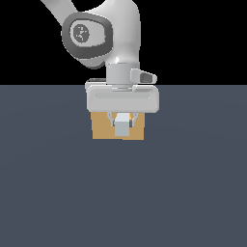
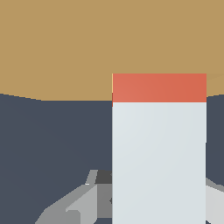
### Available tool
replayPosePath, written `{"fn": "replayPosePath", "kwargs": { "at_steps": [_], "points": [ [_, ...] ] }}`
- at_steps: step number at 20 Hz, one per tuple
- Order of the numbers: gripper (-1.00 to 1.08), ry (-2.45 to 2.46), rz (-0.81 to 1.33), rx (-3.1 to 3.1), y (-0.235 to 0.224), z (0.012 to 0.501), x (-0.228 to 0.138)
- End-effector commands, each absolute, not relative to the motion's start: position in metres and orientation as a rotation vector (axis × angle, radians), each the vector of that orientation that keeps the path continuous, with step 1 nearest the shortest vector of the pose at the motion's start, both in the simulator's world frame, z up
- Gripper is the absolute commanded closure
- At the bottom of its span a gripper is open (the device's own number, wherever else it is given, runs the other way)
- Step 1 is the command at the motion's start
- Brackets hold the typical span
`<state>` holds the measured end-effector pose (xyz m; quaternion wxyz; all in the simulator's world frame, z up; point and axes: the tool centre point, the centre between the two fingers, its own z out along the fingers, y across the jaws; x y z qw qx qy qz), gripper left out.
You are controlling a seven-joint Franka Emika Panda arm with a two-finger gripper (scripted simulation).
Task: Insert the peg into the horizontal hole in a box.
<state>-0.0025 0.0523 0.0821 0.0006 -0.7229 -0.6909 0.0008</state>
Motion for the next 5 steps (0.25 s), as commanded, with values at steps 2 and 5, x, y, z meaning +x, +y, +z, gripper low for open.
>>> {"fn": "replayPosePath", "kwargs": {
  "at_steps": [2, 5],
  "points": [
    [1.08, -2.169, -0.002, -2.274, 0.0627, 0.0838, -0.0002],
    [1.08, -2.169, -0.002, -2.274, 0.0633, 0.0839, 0.0008]
  ]
}}
